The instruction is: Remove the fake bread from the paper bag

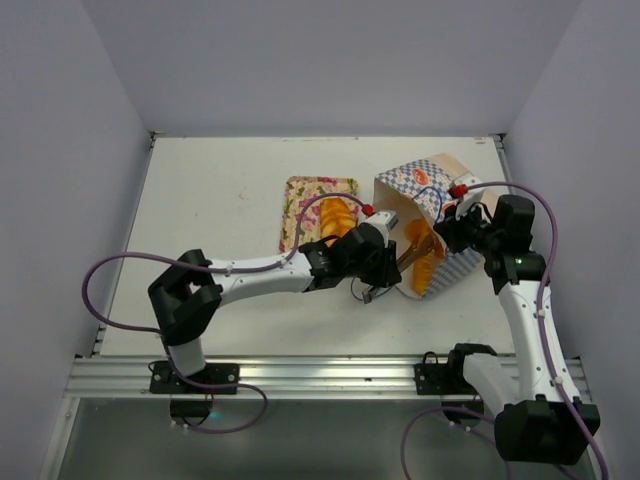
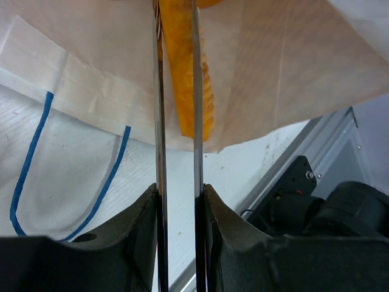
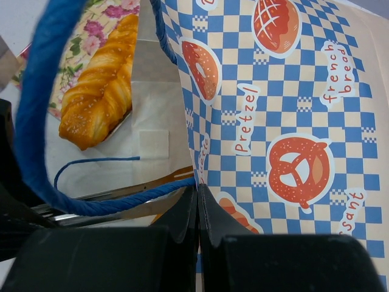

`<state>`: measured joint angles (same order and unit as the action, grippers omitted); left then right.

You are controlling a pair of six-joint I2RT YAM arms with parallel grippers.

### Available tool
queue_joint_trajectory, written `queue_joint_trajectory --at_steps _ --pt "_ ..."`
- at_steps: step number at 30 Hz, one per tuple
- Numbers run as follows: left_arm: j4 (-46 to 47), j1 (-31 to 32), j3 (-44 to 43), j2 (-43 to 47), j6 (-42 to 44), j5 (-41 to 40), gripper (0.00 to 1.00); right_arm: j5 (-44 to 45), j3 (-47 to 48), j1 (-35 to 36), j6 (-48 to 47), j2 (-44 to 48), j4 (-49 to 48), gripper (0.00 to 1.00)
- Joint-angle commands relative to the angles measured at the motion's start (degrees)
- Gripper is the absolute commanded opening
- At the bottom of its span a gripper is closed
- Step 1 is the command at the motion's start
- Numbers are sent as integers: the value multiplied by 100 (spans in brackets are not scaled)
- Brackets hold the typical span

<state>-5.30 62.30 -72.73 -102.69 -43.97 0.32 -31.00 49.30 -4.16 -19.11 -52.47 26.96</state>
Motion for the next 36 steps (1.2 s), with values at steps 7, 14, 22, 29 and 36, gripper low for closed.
queue_joint_trajectory --at_steps 7,14,22,29,36 --pt "706 -201 373 619 -68 442 0 -20 -26 -14 101 96 -244 0" --pt "610 -350 514 873 89 548 0 -29 -34 -23 127 114 -261 0" --pt "100 -429 567 1137 441 662 0 51 -34 -23 162 123 -288 0" --pt "-313 -465 593 1287 670 742 0 191 -34 -41 241 166 -340 0" --pt "-735 -473 812 1638 872 829 0 446 -69 -67 347 237 -472 0"
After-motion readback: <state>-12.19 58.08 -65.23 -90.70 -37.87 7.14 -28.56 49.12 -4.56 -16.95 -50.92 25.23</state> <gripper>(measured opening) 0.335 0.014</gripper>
